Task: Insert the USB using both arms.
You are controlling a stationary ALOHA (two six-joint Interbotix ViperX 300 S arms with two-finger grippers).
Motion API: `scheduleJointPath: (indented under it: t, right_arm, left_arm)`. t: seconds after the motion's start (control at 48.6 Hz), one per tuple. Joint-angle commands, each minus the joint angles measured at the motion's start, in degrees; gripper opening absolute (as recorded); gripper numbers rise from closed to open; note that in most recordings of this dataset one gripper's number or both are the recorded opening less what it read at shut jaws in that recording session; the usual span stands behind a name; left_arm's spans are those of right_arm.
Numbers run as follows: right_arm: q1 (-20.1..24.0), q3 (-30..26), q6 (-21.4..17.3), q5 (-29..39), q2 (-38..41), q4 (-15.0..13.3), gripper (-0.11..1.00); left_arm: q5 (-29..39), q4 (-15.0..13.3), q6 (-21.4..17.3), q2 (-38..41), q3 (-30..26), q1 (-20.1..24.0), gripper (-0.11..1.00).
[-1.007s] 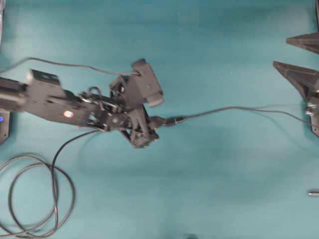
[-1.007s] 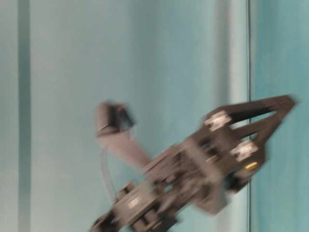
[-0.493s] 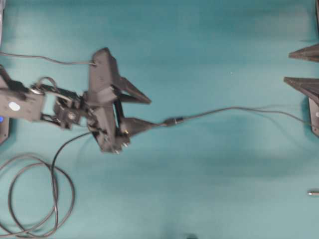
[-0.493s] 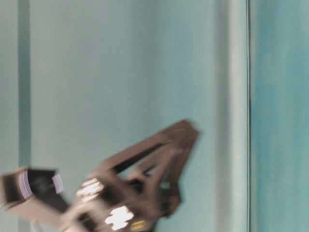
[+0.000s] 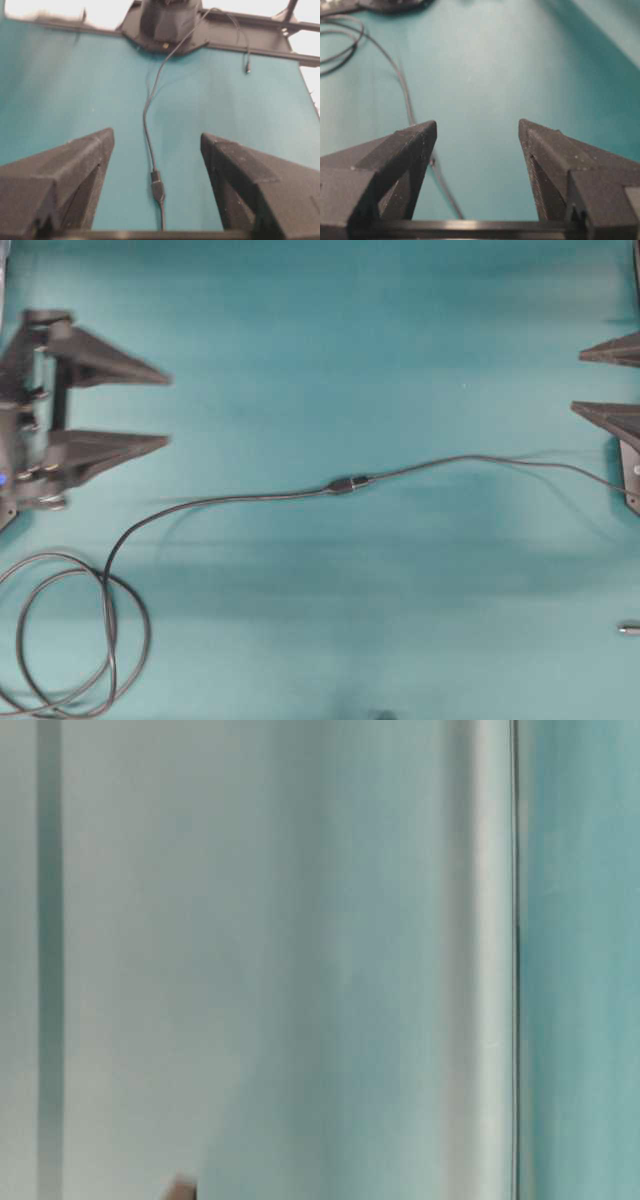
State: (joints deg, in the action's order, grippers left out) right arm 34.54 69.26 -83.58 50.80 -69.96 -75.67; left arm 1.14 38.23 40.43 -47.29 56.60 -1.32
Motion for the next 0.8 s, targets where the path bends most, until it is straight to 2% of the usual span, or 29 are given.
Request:
scheduleJointPath:
  t: [0.0,0.082,0.288,0.493,0.596,0.699,0.781]
  right_arm:
    - [-0.1,-0.2,-0.1,-0.2,0.1,-2.3,0.71]
    - [-0.2,0.7,-0.1,-0.1,-0.4,-3.3,0.71]
    - [-0.2,3.4,-0.4,-0.1,-1.1,-3.3,0.71]
    - [-0.3,5.6,-0.5,-0.2,-1.1,-3.3,0.71]
    - [-0.3,7.4,-1.9,-0.2,-1.1,-3.3,0.71]
    - [-0.3,9.0,-5.1,-0.2,-1.1,-3.3,0.71]
    - [-0.3,9.1,-5.7,-0.1,-1.1,-3.4,0.71]
  left_arm:
    - [-3.6,0.1,-3.0,-5.9,3.3,1.0,0.85]
    - [-6.9,0.1,-4.6,-10.8,7.0,2.1,0.85]
    - [-13.5,0.1,-7.4,-19.5,15.5,4.7,0.82]
    - [-18.7,0.1,-7.5,-19.9,19.8,5.7,0.7]
    - [-20.7,0.1,-7.5,-19.9,21.4,6.4,0.69]
    - [-23.2,0.1,-7.5,-19.9,23.5,6.9,0.69]
    - [-25.6,0.1,-7.4,-19.9,25.1,7.4,0.69]
